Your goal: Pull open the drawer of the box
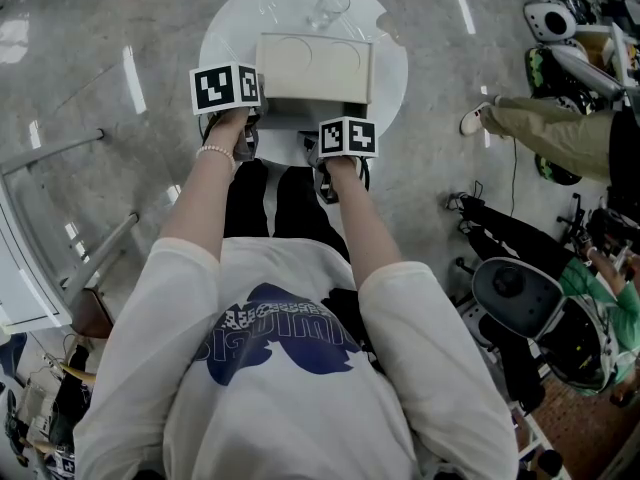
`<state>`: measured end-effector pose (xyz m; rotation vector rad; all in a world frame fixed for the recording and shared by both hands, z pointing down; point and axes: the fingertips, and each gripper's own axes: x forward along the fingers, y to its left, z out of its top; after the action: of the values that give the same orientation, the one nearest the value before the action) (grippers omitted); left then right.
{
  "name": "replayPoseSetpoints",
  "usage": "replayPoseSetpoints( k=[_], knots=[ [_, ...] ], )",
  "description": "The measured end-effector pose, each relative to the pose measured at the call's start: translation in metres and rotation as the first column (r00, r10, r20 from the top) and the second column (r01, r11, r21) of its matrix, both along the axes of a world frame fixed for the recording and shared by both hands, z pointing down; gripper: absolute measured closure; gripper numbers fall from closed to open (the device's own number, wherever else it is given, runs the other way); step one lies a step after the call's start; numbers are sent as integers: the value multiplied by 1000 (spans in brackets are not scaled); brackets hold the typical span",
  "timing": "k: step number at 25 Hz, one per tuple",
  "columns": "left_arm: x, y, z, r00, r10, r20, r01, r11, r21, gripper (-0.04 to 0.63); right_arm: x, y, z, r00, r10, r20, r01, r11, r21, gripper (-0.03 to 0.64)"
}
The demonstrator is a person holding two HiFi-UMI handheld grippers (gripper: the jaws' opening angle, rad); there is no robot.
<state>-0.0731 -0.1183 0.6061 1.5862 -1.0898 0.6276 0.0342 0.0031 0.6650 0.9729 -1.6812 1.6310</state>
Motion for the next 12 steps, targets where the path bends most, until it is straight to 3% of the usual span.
replayPoseSetpoints(
  k=[12],
  knots=[
    [1, 1, -1, 1000, -2, 0, 2, 1000, 2, 538, 2, 29, 1, 1000, -29, 7, 29, 999, -22, 558]
  ],
)
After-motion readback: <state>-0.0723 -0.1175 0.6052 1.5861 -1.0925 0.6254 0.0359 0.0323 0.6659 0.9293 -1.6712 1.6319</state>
